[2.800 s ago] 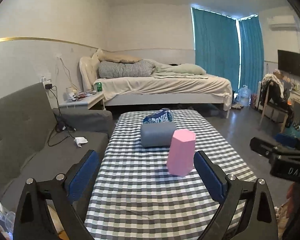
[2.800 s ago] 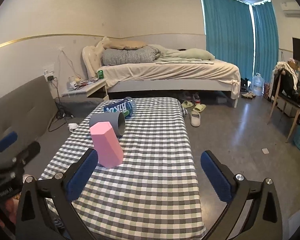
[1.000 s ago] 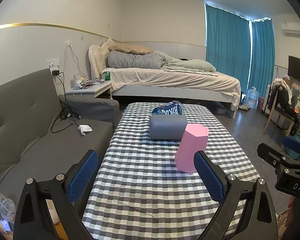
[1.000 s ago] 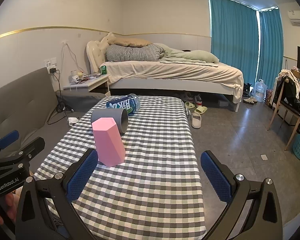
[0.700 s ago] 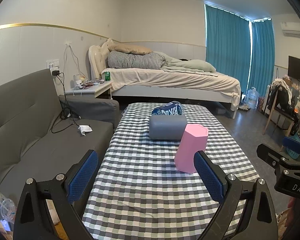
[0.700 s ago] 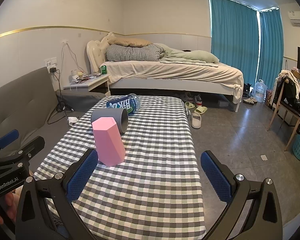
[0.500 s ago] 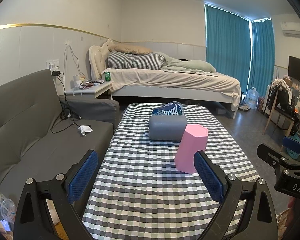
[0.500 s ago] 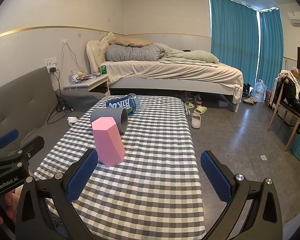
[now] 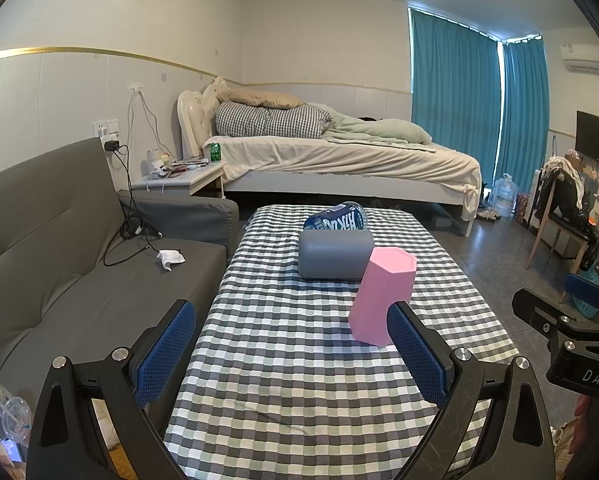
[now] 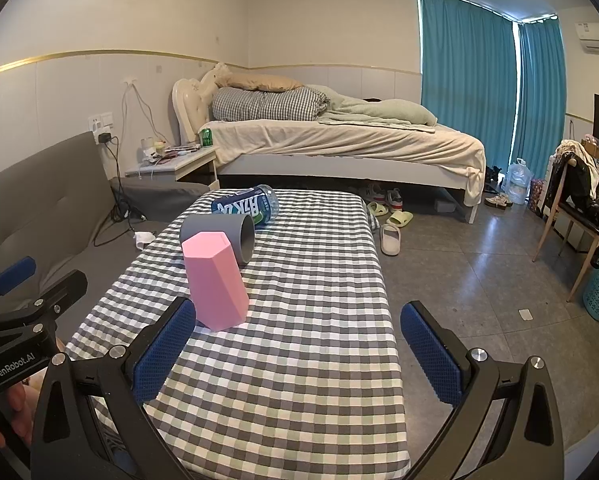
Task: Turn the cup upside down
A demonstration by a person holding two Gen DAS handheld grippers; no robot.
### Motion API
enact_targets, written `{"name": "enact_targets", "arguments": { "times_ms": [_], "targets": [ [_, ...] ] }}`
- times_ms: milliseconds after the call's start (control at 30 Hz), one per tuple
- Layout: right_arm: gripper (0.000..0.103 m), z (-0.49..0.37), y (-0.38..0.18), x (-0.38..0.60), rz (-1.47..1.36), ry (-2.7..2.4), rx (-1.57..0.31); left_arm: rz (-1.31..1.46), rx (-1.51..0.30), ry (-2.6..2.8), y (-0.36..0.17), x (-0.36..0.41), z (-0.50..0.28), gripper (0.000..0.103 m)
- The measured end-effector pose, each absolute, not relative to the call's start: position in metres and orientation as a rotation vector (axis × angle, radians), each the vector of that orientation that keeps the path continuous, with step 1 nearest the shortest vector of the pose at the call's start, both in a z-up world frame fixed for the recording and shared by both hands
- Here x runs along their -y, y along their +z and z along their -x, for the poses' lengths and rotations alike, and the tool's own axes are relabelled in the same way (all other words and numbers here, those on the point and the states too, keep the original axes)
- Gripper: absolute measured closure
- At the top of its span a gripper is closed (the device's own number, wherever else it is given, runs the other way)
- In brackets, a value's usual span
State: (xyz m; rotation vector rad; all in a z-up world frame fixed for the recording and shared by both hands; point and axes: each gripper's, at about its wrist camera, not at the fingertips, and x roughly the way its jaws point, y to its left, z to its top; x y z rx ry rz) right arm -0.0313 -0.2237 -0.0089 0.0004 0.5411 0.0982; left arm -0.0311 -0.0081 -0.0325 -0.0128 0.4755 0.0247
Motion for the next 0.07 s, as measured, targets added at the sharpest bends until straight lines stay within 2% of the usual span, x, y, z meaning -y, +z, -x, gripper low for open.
{"name": "enact_targets", "arguments": {
  "times_ms": [67],
  "targets": [
    [0.000,0.0314,-0.0098,0.2237,0.000,0.097,-0.542,0.012,-0.474,0.023,-0.0319,0.0076,0.0315,0.004]
  ]
}}
